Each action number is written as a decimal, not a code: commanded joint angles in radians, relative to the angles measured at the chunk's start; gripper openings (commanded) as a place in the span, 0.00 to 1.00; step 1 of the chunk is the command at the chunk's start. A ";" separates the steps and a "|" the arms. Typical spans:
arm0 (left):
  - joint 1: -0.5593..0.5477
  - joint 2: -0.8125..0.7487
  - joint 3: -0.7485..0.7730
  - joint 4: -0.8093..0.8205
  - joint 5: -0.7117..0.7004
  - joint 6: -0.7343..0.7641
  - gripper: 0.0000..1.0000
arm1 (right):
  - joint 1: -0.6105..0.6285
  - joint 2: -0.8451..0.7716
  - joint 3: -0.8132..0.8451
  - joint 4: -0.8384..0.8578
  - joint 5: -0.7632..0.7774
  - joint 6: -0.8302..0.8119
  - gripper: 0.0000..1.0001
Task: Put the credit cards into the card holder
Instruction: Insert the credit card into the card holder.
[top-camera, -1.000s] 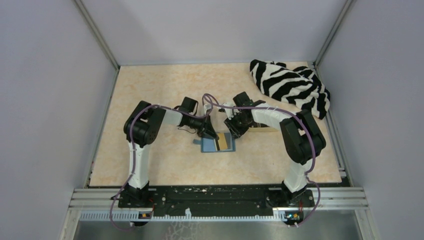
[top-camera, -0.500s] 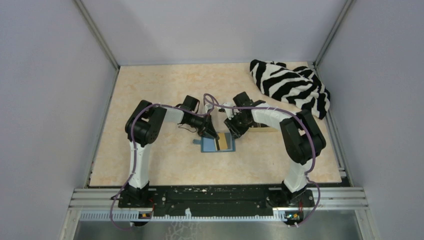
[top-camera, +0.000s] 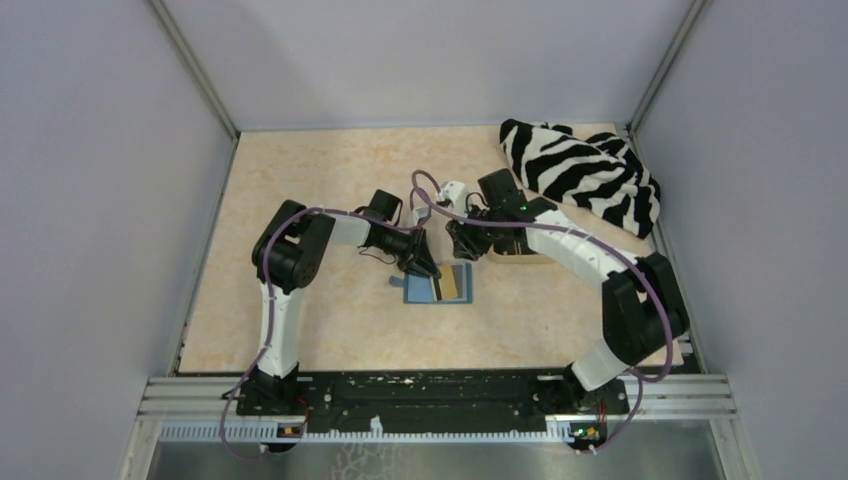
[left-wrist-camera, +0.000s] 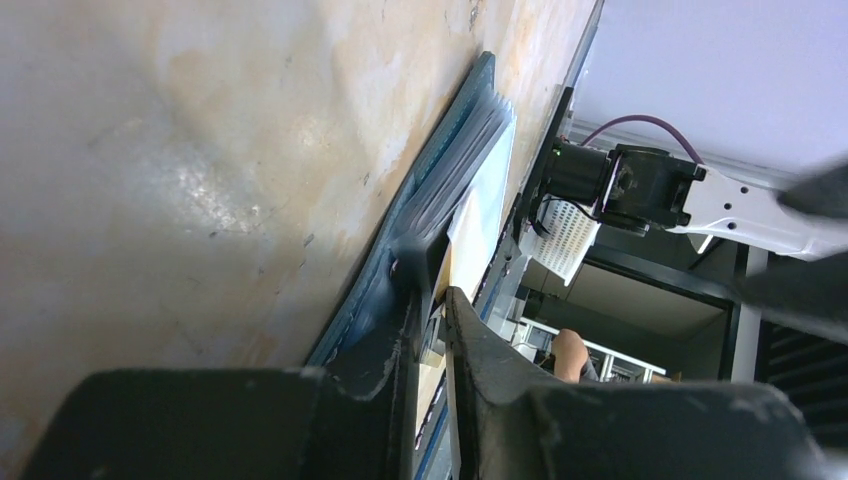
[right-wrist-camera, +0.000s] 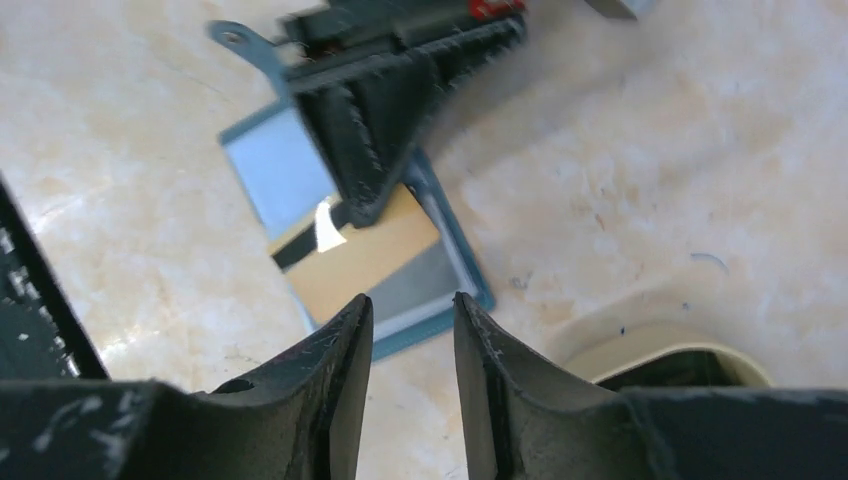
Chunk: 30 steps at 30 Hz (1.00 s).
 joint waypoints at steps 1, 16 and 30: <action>-0.011 0.047 0.012 -0.007 -0.087 0.042 0.21 | 0.055 -0.124 -0.055 0.083 -0.272 -0.160 0.35; -0.010 0.068 0.031 -0.019 -0.084 0.051 0.22 | 0.377 0.024 -0.089 0.173 0.120 -0.727 0.09; -0.011 0.067 0.026 -0.009 -0.088 0.047 0.23 | 0.422 0.135 -0.087 0.257 0.270 -0.671 0.10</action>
